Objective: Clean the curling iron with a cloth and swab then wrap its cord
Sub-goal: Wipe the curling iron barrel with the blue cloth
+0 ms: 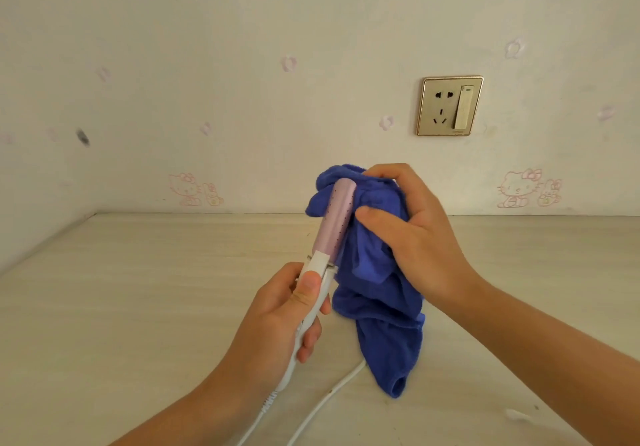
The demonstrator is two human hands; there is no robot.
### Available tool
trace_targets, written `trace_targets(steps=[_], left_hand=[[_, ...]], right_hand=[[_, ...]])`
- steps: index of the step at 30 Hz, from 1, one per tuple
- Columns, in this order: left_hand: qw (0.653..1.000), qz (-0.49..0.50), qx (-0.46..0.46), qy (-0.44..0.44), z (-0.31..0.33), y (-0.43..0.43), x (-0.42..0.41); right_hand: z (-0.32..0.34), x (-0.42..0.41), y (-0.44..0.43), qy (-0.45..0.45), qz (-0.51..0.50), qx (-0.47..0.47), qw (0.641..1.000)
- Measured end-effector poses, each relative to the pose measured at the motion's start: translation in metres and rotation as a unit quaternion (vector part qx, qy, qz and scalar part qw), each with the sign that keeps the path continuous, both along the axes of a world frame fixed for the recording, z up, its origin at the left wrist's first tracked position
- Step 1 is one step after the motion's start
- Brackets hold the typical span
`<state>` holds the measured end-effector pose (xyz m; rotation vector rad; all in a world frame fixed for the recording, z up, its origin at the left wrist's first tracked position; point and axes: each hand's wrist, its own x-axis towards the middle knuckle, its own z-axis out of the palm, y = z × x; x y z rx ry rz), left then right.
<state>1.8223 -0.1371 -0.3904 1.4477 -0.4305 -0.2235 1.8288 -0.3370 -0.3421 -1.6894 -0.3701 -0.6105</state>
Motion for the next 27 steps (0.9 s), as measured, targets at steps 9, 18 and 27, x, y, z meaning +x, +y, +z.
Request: trace_targets(steps=[9,18,27], left_hand=[[0.998,0.03,0.019,-0.044,0.0,0.002,0.005],[0.996,-0.003,0.061,-0.065,0.0,0.001,0.005],[0.998,-0.044,0.025,-0.041,0.005,0.006,0.002]], right_hand=[[-0.014,-0.002,0.014,0.041,0.12,0.045,0.991],[-0.004,0.001,0.003,0.021,0.039,0.019,0.999],[0.008,0.003,-0.005,0.031,0.028,0.072,0.997]])
